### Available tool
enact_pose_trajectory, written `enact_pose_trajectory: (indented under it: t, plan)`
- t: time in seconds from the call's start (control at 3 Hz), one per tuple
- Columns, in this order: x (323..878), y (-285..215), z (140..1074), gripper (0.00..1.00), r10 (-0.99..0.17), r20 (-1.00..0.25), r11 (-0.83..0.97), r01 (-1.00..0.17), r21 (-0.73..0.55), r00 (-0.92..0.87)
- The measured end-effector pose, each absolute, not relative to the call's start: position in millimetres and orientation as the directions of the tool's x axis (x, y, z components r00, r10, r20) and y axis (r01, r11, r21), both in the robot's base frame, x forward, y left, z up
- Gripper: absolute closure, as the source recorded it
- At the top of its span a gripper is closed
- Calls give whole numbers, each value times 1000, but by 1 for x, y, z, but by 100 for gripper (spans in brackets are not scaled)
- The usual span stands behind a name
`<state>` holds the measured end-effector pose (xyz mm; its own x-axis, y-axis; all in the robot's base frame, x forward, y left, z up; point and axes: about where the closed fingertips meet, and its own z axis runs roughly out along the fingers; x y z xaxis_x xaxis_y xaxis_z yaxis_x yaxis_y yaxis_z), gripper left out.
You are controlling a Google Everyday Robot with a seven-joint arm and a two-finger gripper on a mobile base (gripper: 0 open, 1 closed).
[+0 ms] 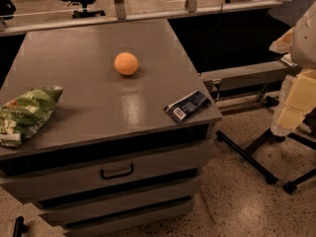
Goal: Move rxbar blueberry near orange
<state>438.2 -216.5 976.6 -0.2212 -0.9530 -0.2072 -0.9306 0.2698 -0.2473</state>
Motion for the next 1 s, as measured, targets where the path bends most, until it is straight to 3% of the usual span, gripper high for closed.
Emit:
enact_pose_trajectory:
  t: [0.67, 1.0]
  plan:
    - [451, -211, 969, 0, -959, -195, 254, -934, -252, -208]
    - [486, -188, 951, 0, -967, -222, 181, -953, -242, -127]
